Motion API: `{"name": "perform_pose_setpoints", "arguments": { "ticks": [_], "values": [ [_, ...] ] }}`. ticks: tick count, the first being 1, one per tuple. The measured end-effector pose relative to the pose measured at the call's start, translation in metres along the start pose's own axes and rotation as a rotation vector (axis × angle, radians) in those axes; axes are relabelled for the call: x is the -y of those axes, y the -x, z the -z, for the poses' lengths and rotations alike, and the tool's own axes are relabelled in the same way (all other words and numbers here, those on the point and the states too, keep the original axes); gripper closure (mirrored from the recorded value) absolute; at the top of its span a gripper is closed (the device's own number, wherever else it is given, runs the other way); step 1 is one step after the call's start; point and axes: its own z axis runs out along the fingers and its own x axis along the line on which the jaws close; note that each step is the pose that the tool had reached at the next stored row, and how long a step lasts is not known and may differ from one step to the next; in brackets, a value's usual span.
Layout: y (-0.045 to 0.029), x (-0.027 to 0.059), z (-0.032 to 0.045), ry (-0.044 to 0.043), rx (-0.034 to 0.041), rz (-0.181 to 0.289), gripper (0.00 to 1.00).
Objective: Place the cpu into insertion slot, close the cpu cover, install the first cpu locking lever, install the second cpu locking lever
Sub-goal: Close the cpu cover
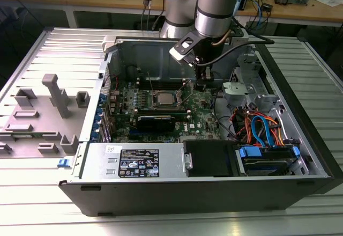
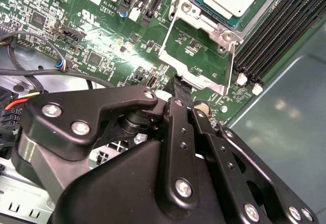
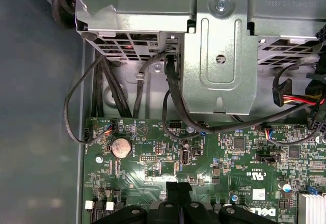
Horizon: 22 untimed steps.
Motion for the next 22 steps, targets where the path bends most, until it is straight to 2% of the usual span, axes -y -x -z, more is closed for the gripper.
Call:
{"name": "perform_pose_setpoints", "arguments": {
  "ticks": [22],
  "values": [
    [-0.0001, 0.0037, -0.0001, 0.0, -0.0001, 0.0, 0.89]
  ]
}}
